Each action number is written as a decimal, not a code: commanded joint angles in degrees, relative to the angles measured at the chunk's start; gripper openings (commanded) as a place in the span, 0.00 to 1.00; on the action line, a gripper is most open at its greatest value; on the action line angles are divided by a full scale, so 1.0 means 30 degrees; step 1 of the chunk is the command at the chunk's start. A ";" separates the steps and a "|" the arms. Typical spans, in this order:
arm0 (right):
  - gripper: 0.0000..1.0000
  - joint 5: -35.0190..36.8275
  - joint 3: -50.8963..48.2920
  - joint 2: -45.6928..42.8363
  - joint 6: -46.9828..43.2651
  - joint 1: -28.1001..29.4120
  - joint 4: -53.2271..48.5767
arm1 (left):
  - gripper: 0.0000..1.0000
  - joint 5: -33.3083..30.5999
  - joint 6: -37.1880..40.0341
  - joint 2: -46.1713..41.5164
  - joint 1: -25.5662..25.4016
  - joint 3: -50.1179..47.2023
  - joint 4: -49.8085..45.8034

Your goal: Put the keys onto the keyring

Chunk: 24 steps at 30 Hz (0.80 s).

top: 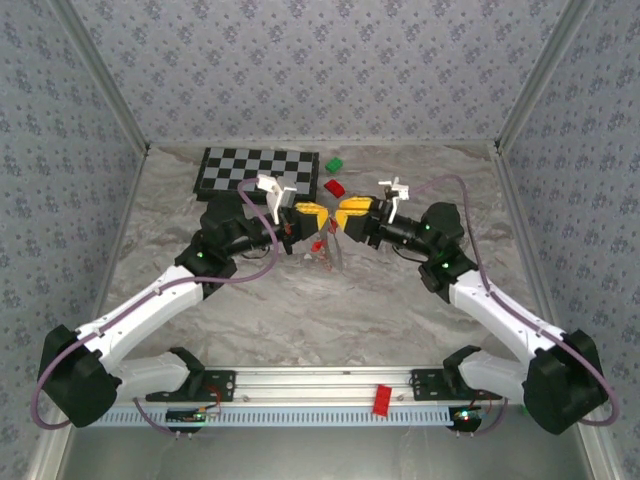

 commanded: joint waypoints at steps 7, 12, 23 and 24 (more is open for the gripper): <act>0.34 -0.2155 0.0748 0.1275 0.2194 -0.0150 0.3263 | 0.00 0.0451 -0.0208 -0.0397 0.0072 0.0186 0.1175; 0.31 -0.2685 0.0770 0.1444 0.2637 -0.0096 0.3398 | 0.00 0.0531 -0.0237 -0.0232 0.0059 0.0262 0.1251; 0.20 -0.3037 0.0895 0.1886 0.2519 -0.0015 0.3470 | 0.00 0.0607 -0.0383 -0.0161 0.0066 0.0389 0.1271; 0.18 -0.3070 0.0926 0.1941 0.2521 0.0002 0.3477 | 0.00 0.0607 -0.0384 -0.0159 0.0060 0.0401 0.1273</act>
